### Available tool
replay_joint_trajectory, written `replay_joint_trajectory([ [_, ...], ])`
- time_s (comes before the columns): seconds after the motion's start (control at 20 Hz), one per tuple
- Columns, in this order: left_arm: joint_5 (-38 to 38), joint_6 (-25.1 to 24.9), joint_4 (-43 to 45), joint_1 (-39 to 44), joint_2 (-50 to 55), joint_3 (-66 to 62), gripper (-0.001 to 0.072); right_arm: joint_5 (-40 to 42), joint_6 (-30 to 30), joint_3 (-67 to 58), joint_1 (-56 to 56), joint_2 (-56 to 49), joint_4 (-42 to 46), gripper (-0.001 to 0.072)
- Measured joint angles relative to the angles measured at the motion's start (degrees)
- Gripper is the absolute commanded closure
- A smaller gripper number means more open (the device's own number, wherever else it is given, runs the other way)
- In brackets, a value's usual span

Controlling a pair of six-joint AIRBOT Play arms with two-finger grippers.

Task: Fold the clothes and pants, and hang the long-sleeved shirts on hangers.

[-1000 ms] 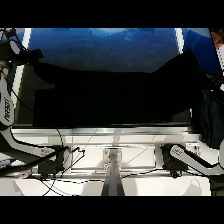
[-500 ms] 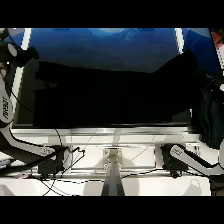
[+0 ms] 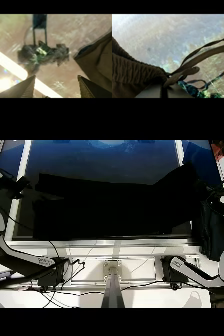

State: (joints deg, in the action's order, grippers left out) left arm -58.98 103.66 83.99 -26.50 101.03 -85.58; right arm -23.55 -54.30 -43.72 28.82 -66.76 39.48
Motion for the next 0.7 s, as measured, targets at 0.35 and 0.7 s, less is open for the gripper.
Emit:
replay_joint_trajectory([
  [0.35, 4.61, -6.36, -11.54, -0.92, 3.02, 0.46, 0.0217, 0.00, 0.00, 0.00, 0.00, 0.00, 0.00, 0.0685],
  [0.7, 7.41, -7.87, -14.75, -1.16, 4.39, 0.50, 0.0439, 0.00, 0.00, 0.00, 0.00, 0.00, 0.00, 0.0685],
])
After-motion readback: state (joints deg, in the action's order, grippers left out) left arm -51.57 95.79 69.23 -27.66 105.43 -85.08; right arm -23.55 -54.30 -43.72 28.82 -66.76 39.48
